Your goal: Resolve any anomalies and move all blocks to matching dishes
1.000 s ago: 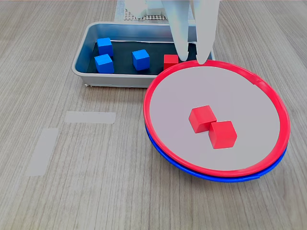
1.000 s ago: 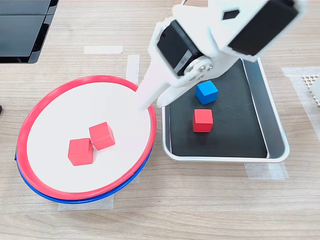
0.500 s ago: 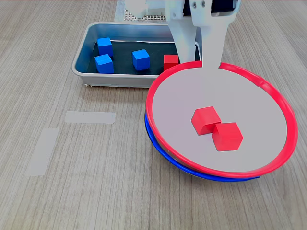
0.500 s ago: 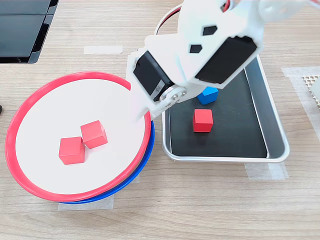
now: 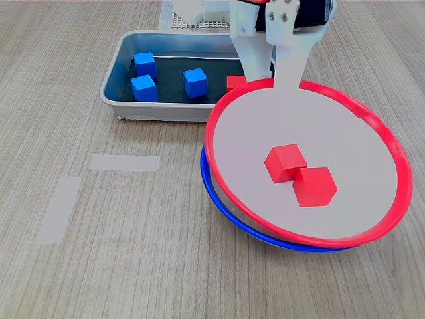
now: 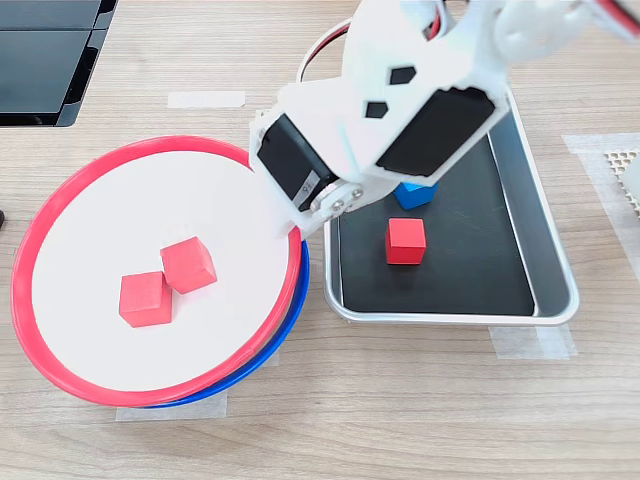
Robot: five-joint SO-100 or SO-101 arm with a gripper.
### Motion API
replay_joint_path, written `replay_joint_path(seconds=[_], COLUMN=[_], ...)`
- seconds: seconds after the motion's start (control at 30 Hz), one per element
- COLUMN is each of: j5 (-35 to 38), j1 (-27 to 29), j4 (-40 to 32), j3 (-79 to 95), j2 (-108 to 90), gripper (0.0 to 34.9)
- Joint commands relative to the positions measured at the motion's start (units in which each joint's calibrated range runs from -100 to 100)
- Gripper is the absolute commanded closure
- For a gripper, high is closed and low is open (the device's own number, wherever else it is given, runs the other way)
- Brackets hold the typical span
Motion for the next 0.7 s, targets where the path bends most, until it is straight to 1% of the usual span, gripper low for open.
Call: replay_joint_path(seconds=[0.0, 0.27, 0.4, 0.67], j5=[-0.6, -2.2, -2.4, -2.6], j1=[0.7, 2.8, 3.6, 7.7], j4=[0.7, 4.9, 5.1, 6.9], j3=[-2.0, -6.0, -7.0, -8.8], j2=[-4.9, -11.3, -13.2, -15.6], gripper=[34.9, 34.9, 34.9, 34.9])
